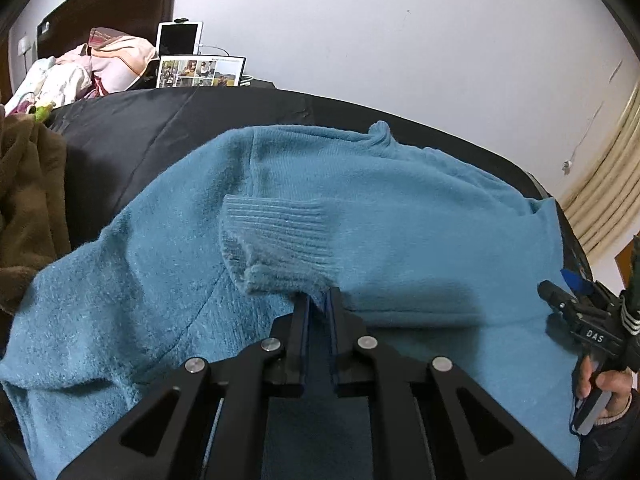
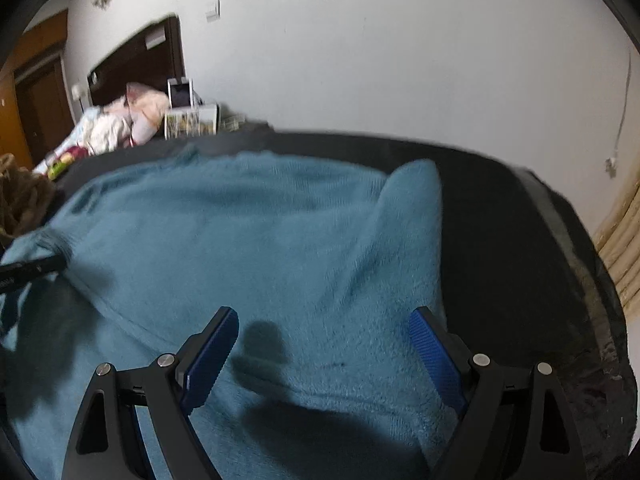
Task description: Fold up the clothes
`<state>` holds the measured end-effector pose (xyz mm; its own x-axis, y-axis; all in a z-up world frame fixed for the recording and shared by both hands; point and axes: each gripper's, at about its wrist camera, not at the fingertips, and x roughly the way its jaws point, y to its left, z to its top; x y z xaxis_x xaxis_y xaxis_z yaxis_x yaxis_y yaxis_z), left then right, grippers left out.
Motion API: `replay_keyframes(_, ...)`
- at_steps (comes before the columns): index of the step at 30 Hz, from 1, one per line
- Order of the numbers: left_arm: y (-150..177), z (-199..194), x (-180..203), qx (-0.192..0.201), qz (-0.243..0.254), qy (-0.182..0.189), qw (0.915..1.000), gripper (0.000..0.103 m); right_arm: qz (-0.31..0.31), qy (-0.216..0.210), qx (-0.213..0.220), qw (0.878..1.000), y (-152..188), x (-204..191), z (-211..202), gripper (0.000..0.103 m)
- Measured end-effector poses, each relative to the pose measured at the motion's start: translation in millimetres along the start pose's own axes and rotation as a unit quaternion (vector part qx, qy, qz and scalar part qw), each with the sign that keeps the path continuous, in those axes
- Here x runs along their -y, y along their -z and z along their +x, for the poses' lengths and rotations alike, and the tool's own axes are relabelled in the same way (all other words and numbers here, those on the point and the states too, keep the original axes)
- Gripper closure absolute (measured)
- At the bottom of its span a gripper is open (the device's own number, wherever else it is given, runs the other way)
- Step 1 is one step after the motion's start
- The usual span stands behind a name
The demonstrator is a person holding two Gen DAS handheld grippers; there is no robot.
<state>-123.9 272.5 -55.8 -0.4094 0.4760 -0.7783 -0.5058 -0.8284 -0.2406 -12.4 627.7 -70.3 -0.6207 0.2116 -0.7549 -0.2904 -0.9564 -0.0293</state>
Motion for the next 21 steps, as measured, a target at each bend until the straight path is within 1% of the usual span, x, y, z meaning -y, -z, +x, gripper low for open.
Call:
replay_keyframes(1, 0.3, 0.3, -0.3, -0.001, -0.001, -0.001, 1.0, 0.09, 0.002, -0.002, -0.01, 1.0, -0.3, 1.5, 3.9, 0.014)
replay_keyframes(4, -0.2, -1.8, -2.9, -0.006, -0.002, -0.001, 1.0, 0.083, -0.014, -0.003, -0.026, 1.0, 0.6, -0.8, 10.8, 0.012)
replay_keyframes(6, 0.9, -6.1, -4.6, -0.009, -0.005, -0.001, 0.9999, 0.071, -0.016, -0.003, -0.027, 0.999, 1.4, -0.8, 12.2, 0.011)
replay_keyframes(7, 1.6, -11.0, -5.9, -0.009, -0.008, 0.002, 0.9999, 0.068, -0.015, -0.005, -0.028, 0.999, 1.5, 0.0, 12.6, 0.011)
replay_keyframes(8, 2.4, -15.9, -7.1, -0.008, -0.01, 0.006, 0.9999, 0.059, -0.014, -0.007, -0.029, 0.999, 1.7, 0.5, 12.9, 0.01)
replay_keyframes(9, 3.3, -22.7, -8.9, -0.003, -0.013, 0.011, 0.9999, 0.052, -0.013, -0.007, -0.029, 0.999, 2.0, 0.6, 13.0, 0.009)
replay_keyframes(10, 6.4, -32.1, -10.8, 0.005, -0.013, 0.014, 0.9998, 0.048, -0.014, -0.006, -0.029, 0.999, 2.0, 1.1, 13.0, 0.009)
replay_keyframes(12, 11.7, -48.3, -13.3, 0.016, -0.01, 0.013, 0.9997, 0.034, -0.015, -0.006, -0.03, 0.999, 1.7, 2.0, 13.4, 0.008)
replay_keyframes(14, 19.8, -66.5, -19.5, 0.026, -0.009, 0.01, 0.9996, 0.027, -0.016, -0.006, -0.031, 0.999, 2.0, 1.0, 12.9, 0.007)
replay_keyframes(15, 24.0, -75.6, -22.8, 0.031, -0.009, 0.008, 0.9994, 0.026, -0.016, -0.006, -0.031, 0.999, 1.7, 0.7, 12.5, 0.007)
replay_keyframes(21, 58.8, -126.4, -61.5, 0.042, -0.019, -0.018, 0.9988, 0.024, -0.017, -0.007, -0.032, 0.999, 0.8, 0.2, 13.8, 0.006)
